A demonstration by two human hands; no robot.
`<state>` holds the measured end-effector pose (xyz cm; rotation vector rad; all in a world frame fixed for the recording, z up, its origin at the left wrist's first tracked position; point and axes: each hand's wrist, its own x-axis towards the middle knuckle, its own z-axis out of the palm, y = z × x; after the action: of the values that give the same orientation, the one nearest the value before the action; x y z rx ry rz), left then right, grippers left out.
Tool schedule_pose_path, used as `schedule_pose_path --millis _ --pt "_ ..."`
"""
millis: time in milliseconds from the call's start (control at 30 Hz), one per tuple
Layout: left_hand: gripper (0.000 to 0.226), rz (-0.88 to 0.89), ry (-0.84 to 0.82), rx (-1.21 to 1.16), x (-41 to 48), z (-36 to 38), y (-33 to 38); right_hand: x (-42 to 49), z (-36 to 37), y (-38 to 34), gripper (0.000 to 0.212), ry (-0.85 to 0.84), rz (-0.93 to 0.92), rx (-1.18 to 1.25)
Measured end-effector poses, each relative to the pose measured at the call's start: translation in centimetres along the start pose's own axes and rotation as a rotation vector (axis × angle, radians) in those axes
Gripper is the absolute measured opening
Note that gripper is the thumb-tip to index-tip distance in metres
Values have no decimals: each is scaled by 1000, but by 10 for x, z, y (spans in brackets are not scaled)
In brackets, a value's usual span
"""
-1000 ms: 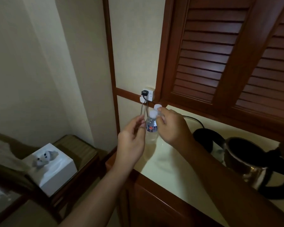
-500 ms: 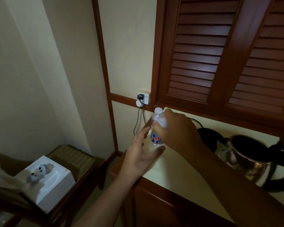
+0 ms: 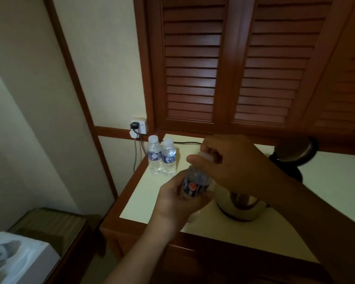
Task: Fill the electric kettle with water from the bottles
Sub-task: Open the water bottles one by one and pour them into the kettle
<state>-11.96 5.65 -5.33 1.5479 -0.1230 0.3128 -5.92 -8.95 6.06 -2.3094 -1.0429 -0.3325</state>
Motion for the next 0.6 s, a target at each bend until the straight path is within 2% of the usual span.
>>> schedule_pose_path --millis 133,233,367,433,533,600 --pt "23 -3 -193 -186 -2 19 4 -25 -37 7 42 -68 -136 0" --pt "26 -62 -371 -272 1 32 7 -45 -64 15 12 -152 -171 5" --pt "45 -145 -622 -411 1 51 9 -73 -82 28 35 -189 -151 3" --pt "51 -176 -615 -404 1 60 8 -87 -86 32 37 -145 -100 27" --pt "29 -121 -481 -254 1 73 -1 -110 -89 37 35 5 -7 50" --pt "29 -103 -427 -186 -2 80 -3 -128 -82 45 34 156 76 62"
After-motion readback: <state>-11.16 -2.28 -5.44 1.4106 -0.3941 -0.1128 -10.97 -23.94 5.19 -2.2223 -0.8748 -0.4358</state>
